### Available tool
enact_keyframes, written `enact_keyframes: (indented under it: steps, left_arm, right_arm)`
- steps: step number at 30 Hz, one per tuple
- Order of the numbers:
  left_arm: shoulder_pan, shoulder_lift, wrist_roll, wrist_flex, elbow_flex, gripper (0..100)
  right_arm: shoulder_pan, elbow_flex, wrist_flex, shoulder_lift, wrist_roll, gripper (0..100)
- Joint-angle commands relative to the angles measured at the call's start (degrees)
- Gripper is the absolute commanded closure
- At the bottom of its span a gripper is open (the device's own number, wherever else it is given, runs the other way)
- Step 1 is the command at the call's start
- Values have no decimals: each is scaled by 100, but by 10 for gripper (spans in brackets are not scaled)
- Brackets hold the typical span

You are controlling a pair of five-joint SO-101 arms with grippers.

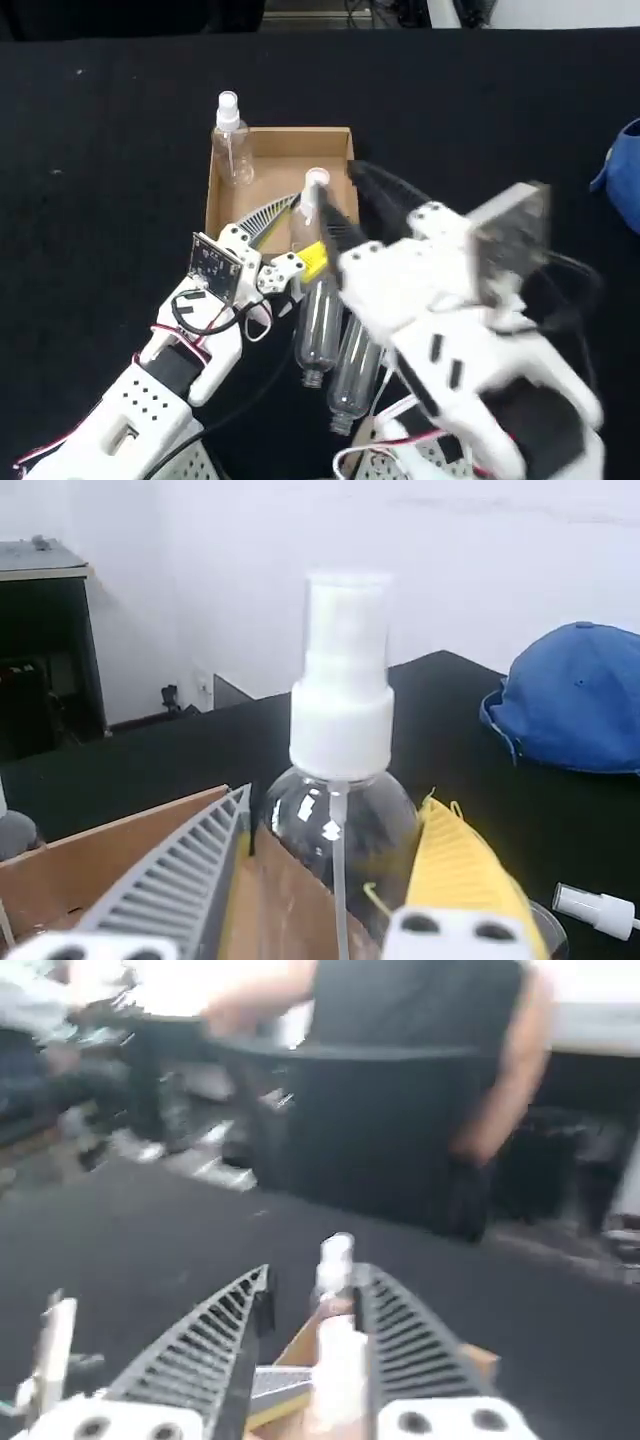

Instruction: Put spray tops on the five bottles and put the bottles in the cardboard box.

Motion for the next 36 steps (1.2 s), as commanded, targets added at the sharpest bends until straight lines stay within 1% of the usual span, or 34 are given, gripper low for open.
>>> enact_keyframes:
  steps: [1,4,6,7,9,11,14,16,19,22,24,28,32,36]
  left_arm:
    - [22,-88,9,-141,75,968]
    - [31,-88,9,-141,189,969]
    - [22,-88,9,-141,207,967]
    - [22,-88,9,-141,224,967]
    - [22,-88,9,-141,286,967]
    - [22,-88,9,-141,382,967]
    - [4,-97,9,-141,567,967]
    - [-242,-97,0,-149,611,970]
    - [-734,-97,44,-290,532,970]
    - [-1209,-97,53,-905,462,970]
    - [-1420,-35,53,-1178,286,970]
    - [-1666,-18,53,-835,-207,970]
    - [-1868,105,53,-677,-602,970]
    - [-2044,738,44,-703,-919,970]
  right_arm:
    - [1565,-251,105,207,149,982]
    - [2734,321,35,189,580,966]
    - [3385,848,-70,189,615,966]
    - [3596,1174,-237,198,607,966]
    - [3798,1903,-765,198,607,966]
    - [3842,2510,-1231,198,580,966]
    - [3842,3213,-1864,198,44,964]
    - [3842,3556,-2242,198,-158,963]
    - [3842,4066,-2585,224,-141,962]
    - [3851,4637,-3007,215,-141,962]
    - [3851,4998,-3481,215,-141,962]
    - [3851,5604,-4352,224,-141,962]
    - [3842,5798,-4492,207,-149,962]
    - [3780,5833,-4501,207,-158,962]
